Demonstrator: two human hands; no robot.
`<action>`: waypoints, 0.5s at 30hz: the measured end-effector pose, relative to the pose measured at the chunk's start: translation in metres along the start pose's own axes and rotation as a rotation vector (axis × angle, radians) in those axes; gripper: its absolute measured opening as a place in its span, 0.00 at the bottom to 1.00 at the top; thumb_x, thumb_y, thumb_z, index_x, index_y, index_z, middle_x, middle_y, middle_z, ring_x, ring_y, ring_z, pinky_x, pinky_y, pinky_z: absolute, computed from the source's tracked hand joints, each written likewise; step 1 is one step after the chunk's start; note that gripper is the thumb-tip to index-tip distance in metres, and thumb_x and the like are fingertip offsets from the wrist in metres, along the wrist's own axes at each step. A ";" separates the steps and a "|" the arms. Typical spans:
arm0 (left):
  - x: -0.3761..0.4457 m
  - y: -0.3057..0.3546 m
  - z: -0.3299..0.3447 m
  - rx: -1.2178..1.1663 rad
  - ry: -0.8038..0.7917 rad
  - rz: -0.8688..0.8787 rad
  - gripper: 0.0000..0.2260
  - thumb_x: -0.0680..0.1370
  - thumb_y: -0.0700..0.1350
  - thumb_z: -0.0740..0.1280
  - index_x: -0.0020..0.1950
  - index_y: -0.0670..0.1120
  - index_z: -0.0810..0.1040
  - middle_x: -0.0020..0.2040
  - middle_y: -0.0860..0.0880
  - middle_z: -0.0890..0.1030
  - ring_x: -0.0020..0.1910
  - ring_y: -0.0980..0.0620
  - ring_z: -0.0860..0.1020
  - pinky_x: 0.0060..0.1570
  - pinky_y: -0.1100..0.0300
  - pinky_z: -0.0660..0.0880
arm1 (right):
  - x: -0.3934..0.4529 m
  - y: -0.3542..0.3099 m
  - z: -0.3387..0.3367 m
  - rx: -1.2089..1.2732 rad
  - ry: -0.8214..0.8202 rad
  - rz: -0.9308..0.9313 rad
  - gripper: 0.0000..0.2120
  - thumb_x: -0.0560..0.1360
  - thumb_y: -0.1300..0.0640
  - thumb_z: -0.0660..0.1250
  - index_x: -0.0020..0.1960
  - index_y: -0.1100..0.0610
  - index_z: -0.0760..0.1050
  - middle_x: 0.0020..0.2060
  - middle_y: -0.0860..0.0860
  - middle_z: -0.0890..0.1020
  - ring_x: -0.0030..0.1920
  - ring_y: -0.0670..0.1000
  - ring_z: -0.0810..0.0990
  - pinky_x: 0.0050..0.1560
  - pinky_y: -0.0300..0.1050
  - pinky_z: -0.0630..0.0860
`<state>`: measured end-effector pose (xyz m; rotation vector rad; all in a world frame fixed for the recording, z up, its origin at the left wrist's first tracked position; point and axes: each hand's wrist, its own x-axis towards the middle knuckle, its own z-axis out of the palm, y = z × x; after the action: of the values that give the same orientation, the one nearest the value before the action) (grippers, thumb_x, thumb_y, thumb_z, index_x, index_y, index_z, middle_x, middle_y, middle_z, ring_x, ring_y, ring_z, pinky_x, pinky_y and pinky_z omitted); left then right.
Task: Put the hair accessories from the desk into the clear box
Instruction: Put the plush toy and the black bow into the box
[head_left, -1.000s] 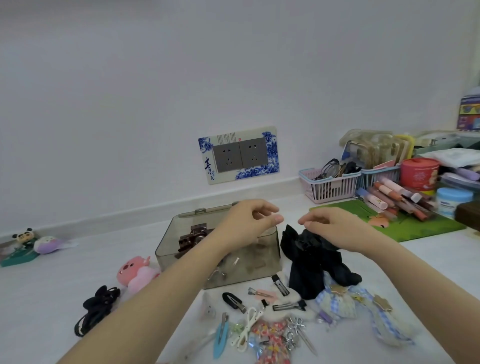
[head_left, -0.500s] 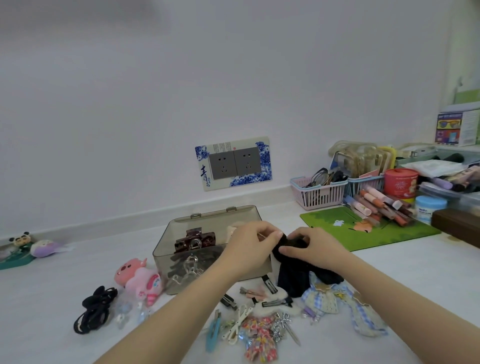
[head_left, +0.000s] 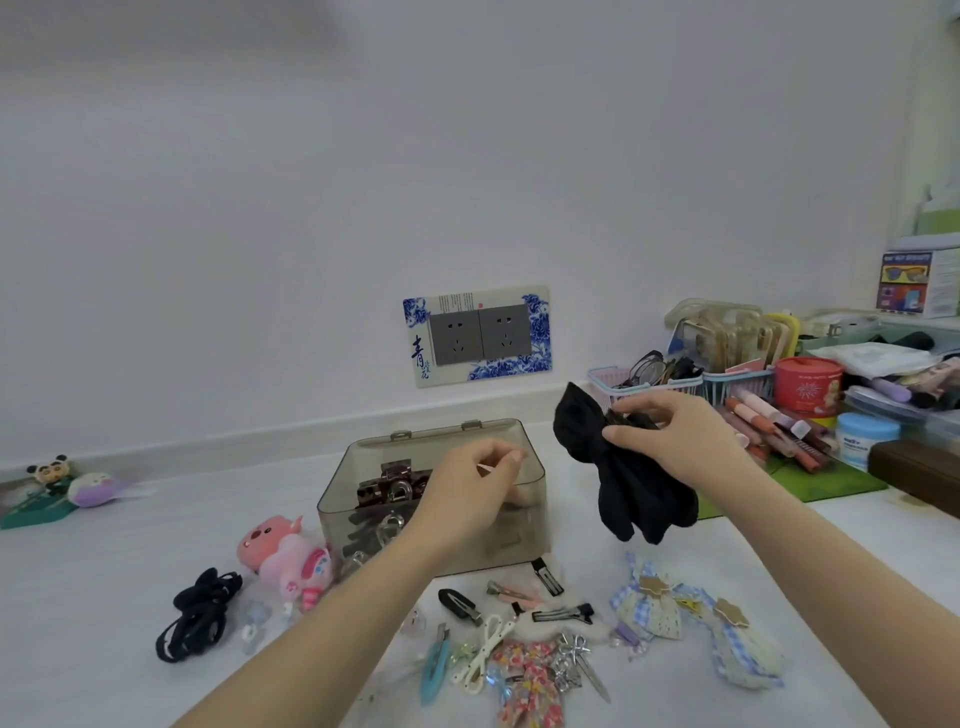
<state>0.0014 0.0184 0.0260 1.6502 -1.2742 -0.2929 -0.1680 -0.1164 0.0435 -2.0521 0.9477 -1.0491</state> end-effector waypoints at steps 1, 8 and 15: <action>0.001 0.000 -0.002 -0.018 0.020 0.008 0.08 0.80 0.48 0.60 0.54 0.52 0.79 0.49 0.52 0.81 0.42 0.56 0.83 0.35 0.70 0.71 | 0.002 -0.008 -0.003 0.038 -0.010 -0.026 0.15 0.68 0.53 0.73 0.55 0.49 0.79 0.50 0.46 0.79 0.51 0.46 0.75 0.52 0.41 0.67; 0.019 0.006 -0.038 -0.193 0.228 0.019 0.22 0.80 0.55 0.57 0.73 0.57 0.59 0.66 0.53 0.69 0.59 0.51 0.76 0.41 0.68 0.71 | 0.028 -0.063 0.020 0.138 -0.300 -0.229 0.20 0.71 0.56 0.71 0.61 0.46 0.72 0.61 0.49 0.77 0.46 0.45 0.77 0.61 0.47 0.72; 0.036 -0.010 -0.088 -0.081 0.204 -0.052 0.17 0.80 0.56 0.57 0.67 0.53 0.70 0.67 0.52 0.72 0.64 0.55 0.72 0.63 0.60 0.71 | 0.066 -0.092 0.074 0.007 -0.704 -0.299 0.23 0.74 0.59 0.67 0.67 0.49 0.68 0.66 0.46 0.74 0.57 0.44 0.75 0.62 0.38 0.68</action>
<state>0.0824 0.0355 0.0733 1.6023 -1.0549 -0.1998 -0.0482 -0.1056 0.1065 -2.3476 0.2812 -0.3854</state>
